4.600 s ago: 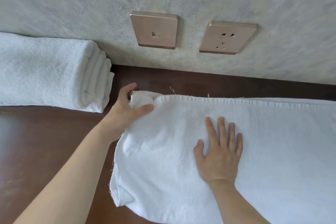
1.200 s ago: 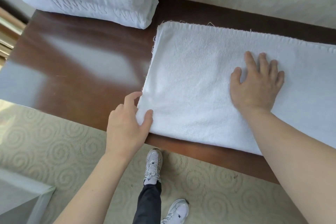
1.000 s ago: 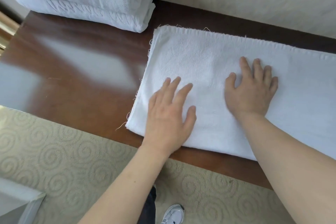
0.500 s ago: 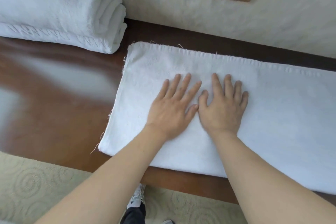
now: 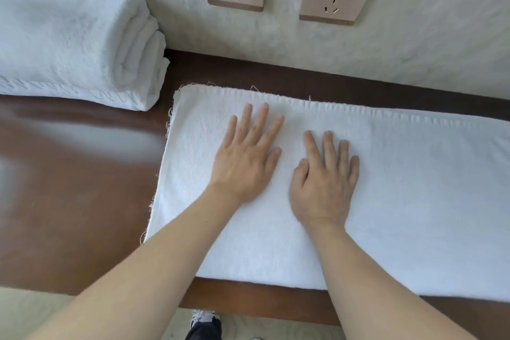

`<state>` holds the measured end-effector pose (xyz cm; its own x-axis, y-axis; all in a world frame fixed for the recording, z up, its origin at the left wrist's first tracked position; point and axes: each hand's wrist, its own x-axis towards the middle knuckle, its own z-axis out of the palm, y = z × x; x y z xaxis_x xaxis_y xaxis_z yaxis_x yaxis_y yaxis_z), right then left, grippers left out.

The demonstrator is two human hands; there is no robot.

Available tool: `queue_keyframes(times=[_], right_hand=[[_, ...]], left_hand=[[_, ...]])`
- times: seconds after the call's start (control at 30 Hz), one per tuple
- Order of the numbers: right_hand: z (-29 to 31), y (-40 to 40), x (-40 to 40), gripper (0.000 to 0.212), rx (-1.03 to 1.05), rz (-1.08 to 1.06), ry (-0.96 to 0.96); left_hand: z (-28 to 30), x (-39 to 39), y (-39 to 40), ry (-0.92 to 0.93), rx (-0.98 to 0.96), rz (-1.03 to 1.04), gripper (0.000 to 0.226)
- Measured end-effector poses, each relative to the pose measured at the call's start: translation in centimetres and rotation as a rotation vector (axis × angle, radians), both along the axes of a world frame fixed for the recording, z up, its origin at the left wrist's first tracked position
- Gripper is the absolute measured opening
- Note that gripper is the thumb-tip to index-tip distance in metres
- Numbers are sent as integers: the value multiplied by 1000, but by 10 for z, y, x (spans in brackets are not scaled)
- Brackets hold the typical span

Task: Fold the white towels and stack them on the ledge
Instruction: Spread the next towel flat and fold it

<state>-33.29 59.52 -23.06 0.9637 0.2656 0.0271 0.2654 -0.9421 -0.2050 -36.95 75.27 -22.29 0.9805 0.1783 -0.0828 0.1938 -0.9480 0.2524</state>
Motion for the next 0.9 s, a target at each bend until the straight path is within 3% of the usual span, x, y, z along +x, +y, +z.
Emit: queue_keyframes(times=[0.07,0.13,0.37,0.47,0.57,0.77,0.9], right_hand=[[0,0,1,59,0,2,4],[-1,-2,2,59,-9,1,19],[-3,-2,3,57,-41,0,26],[1,-1,4,57,-47,-5,45],[2,0,5,58,-51,-7,78],[2,-2,5,59,-50,0,105],[6,0,5,63,-35,-11,106]], left_hand=[[-5,-1,-5,22,43,-186,59],[-7,-1,9,21,75,-225,58],[-6,12,39,85,16,105,63],[0,25,7,16,-66,-159,62],[-4,32,4,9,47,-370,59],[-4,45,32,68,32,-83,60],[16,65,-11,-13,-86,-119,57]])
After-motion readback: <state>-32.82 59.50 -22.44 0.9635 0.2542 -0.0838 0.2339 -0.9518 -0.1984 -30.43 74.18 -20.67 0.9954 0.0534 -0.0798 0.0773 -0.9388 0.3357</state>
